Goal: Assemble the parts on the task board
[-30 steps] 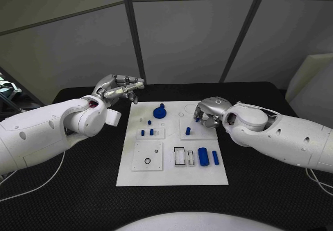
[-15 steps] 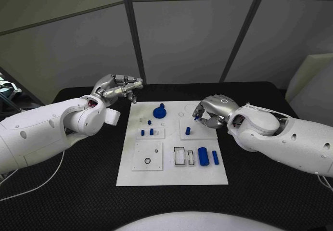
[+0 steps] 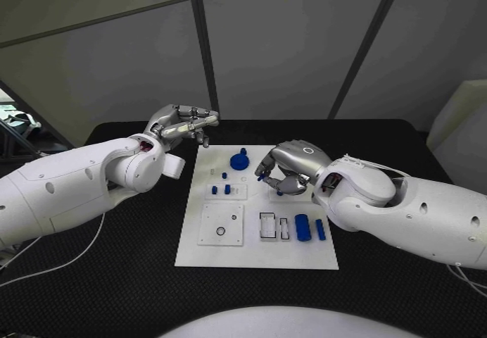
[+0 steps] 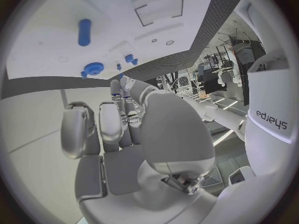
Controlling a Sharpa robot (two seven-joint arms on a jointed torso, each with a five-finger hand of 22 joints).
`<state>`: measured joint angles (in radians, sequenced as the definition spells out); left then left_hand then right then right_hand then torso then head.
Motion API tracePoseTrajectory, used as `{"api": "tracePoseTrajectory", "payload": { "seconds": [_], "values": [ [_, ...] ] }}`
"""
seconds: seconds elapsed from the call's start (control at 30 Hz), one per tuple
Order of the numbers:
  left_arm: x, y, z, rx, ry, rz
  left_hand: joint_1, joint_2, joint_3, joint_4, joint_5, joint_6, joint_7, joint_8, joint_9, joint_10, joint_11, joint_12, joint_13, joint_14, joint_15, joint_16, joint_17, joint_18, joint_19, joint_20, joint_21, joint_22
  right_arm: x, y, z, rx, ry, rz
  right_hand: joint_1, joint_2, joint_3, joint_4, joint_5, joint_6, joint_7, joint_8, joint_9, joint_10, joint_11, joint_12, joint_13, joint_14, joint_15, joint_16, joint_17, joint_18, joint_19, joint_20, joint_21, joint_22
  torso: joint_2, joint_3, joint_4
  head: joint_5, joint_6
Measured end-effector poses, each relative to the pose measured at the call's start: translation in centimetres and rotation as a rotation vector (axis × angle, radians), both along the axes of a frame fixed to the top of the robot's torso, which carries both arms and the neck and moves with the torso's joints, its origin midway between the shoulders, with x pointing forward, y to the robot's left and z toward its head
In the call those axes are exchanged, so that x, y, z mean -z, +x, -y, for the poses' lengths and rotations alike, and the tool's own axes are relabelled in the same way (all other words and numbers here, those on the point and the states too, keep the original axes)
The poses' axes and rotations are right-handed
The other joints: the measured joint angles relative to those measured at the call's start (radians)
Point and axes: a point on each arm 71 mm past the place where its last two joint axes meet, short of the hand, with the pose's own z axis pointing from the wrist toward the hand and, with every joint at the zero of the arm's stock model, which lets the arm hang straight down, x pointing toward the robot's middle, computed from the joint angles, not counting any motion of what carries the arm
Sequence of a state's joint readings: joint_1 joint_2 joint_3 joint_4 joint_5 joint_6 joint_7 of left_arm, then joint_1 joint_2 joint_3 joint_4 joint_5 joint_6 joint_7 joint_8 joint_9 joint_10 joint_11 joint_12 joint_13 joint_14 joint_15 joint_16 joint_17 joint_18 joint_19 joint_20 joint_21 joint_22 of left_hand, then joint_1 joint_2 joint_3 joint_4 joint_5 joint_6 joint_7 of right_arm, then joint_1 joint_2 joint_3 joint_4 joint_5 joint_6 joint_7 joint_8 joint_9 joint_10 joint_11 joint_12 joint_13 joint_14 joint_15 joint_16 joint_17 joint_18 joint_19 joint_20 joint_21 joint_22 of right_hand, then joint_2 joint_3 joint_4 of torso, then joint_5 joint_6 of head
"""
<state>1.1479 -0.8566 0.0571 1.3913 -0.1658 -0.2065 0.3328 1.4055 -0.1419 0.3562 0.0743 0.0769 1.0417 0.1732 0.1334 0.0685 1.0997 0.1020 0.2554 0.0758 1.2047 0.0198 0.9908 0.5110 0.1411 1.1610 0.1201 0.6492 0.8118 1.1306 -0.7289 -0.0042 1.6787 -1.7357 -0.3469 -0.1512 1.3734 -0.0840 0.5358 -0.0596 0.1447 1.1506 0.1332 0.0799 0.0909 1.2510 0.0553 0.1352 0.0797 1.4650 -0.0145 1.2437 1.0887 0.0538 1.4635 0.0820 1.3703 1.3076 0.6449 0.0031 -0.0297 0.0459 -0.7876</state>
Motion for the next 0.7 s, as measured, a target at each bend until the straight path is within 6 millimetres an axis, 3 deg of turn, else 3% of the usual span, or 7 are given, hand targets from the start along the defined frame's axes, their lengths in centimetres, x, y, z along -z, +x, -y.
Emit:
{"api": "tracePoseTrajectory", "payload": {
  "seconds": [0.27,0.7],
  "values": [
    [0.1,0.0,0.8,0.015,-0.004,-0.004,0.0,0.0,0.0,0.0,0.0,0.0,0.0,0.0,0.0,0.0,0.0,0.0,0.0,0.0,0.0,0.0,-0.001,0.0,0.0,0.0,0.0,0.0,1.3,-0.8,-3.3,-0.07,-0.009,-0.058,0.0,0.0,0.0,0.0,0.0,-0.001,0.0,-0.003,0.0,0.0,0.0,0.0,-0.001,0.0,0.0,0.0,-0.001,0.0,0.0,0.0,0.0,0.0,0.001,-0.0001,0.0007,0.024,-0.008],
    [0.2,0.1,1.2,0.021,-0.006,-0.006,0.0,0.0,0.0,0.0,0.0,0.0,0.0,0.0,0.0,0.0,0.0,0.0,0.0,0.0,0.0,0.0,-0.002,0.0,0.0,0.0,0.0,-0.001,4.3,-1.4,-5.2,-0.112,-0.067,-0.132,0.0,0.0,0.0,0.0,0.0,0.001,0.002,-0.008,-0.001,0.0,0.0,0.0,-0.001,0.0,0.0,0.0,-0.002,0.0,0.0,0.0,0.0,0.0,0.002,0.0005,-0.0005,0.05,-0.02]
  ]
}}
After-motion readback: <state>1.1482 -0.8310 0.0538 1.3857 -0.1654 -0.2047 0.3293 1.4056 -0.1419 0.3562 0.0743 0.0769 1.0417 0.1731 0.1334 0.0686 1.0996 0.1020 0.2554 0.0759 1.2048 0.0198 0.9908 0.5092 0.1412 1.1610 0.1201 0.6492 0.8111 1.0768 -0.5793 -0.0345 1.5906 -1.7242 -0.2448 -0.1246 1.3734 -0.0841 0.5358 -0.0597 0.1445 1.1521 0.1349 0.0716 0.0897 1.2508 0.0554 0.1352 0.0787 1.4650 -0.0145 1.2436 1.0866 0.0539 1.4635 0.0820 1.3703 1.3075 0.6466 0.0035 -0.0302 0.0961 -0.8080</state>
